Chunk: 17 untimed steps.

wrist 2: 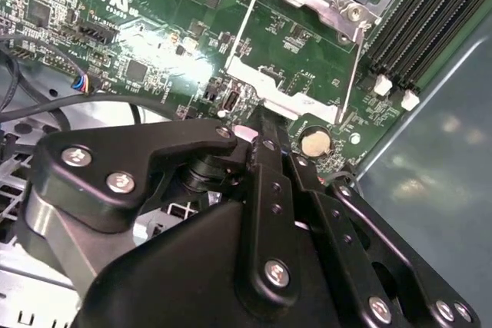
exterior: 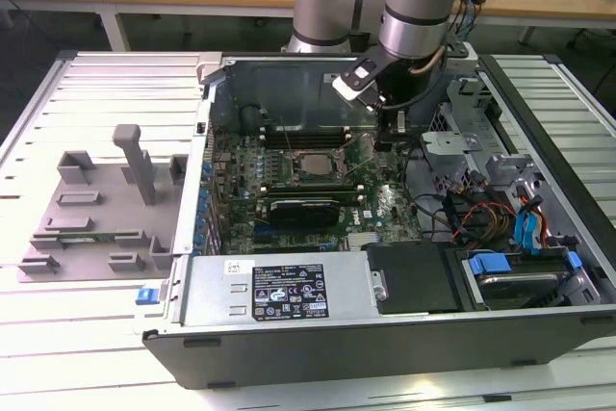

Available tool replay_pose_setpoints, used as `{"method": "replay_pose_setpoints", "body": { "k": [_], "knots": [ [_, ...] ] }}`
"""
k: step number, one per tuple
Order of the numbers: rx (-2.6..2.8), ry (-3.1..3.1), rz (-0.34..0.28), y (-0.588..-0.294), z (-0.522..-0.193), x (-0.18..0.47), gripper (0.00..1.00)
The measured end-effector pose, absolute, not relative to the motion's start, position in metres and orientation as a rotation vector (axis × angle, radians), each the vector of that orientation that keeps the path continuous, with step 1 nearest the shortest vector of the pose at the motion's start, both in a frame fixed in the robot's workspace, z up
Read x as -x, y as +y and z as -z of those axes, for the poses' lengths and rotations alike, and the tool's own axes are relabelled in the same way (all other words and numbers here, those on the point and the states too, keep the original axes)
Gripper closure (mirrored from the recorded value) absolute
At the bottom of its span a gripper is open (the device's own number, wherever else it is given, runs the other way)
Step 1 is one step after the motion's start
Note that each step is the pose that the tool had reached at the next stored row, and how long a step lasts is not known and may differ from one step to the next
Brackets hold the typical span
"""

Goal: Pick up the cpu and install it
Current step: 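Close the cpu cover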

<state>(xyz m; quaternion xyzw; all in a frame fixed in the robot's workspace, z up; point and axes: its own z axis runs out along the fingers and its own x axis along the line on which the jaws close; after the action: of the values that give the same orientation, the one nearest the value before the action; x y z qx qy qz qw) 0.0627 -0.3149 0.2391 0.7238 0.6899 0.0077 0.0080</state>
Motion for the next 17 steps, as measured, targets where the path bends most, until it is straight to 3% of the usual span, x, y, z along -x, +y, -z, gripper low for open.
{"method": "replay_pose_setpoints", "body": {
  "k": [17],
  "knots": [
    [-2.274,2.144,-0.036,-0.313,-0.239,0.009,0.89]
  ]
}}
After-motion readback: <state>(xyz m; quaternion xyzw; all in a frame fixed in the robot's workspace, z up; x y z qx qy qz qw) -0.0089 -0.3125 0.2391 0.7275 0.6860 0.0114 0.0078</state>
